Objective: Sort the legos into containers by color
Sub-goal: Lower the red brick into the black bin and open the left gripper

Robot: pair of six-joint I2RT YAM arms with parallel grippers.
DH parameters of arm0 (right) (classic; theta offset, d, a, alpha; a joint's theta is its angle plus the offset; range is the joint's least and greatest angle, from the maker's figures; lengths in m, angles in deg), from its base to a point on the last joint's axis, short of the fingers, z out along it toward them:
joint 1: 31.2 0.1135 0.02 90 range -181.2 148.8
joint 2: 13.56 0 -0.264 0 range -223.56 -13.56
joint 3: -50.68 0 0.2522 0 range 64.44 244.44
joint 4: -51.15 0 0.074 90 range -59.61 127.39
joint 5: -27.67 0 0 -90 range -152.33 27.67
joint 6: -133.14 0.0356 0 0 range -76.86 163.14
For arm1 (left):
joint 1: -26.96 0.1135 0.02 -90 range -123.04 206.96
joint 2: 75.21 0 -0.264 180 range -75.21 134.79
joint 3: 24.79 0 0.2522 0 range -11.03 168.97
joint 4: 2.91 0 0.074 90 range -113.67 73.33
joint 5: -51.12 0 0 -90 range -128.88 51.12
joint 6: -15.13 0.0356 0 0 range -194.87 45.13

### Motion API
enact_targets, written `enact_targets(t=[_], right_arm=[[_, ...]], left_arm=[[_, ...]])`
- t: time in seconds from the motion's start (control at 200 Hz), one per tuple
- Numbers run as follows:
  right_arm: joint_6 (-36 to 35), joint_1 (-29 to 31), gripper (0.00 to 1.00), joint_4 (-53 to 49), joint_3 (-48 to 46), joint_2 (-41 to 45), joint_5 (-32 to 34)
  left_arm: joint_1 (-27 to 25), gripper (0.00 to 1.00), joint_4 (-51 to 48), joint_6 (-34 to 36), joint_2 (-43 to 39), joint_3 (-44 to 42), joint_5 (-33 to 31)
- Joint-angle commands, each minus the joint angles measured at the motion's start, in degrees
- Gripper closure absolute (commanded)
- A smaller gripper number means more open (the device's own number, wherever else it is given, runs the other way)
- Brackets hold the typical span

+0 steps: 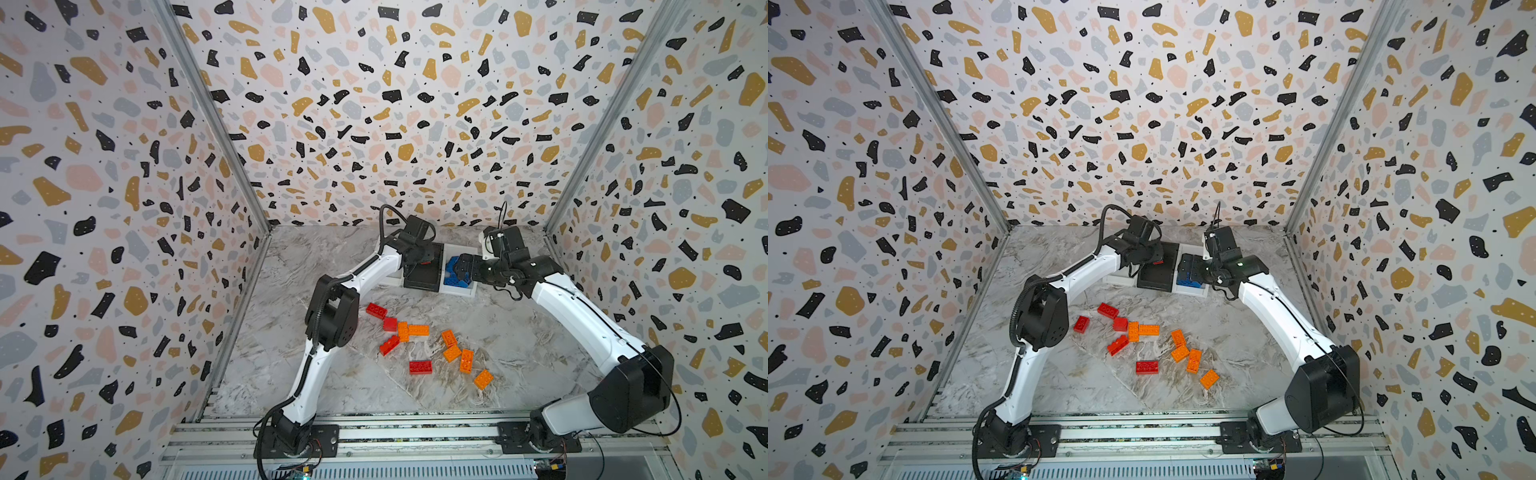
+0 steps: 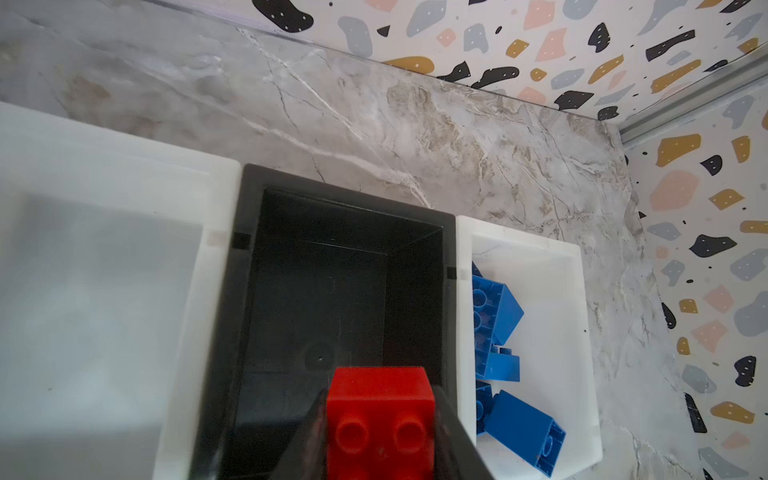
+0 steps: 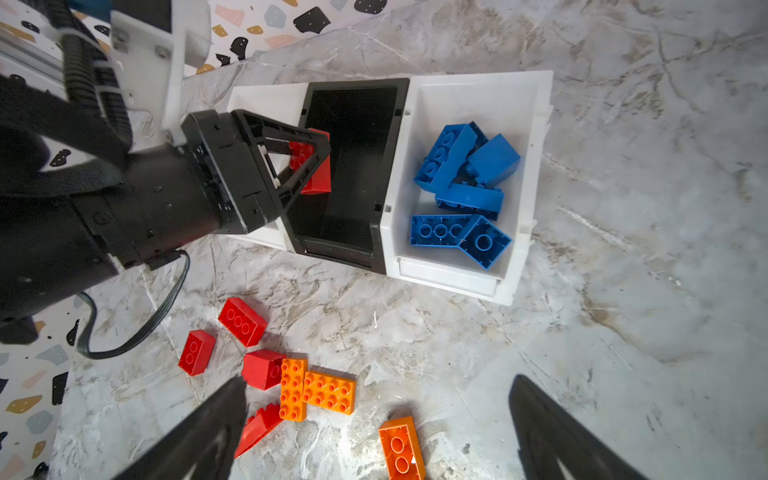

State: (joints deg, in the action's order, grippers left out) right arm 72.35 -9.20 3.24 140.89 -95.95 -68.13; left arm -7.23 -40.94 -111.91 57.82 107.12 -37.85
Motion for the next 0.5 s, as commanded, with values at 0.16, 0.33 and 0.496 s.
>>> enact_targets(t=[0.16,0.33,0.496], right_arm=[[-1.4,-2.3,0.01,-2.8,-0.2,4.1,0.3],[-1.6,-3.2,0.01,-2.4,-2.3,5.7,-0.8],[-2.0,-3.3,0.01,-1.9,-4.5,7.3,-1.7]], left_arm=[[0.2,0.33,4.6,-2.3,2.9,4.9,2.1],[0.2,0.31,6.4,-3.6,-0.7,1.8,2.3],[0.1,0.31,5.4,-8.1,-12.4,-11.3,-6.0]])
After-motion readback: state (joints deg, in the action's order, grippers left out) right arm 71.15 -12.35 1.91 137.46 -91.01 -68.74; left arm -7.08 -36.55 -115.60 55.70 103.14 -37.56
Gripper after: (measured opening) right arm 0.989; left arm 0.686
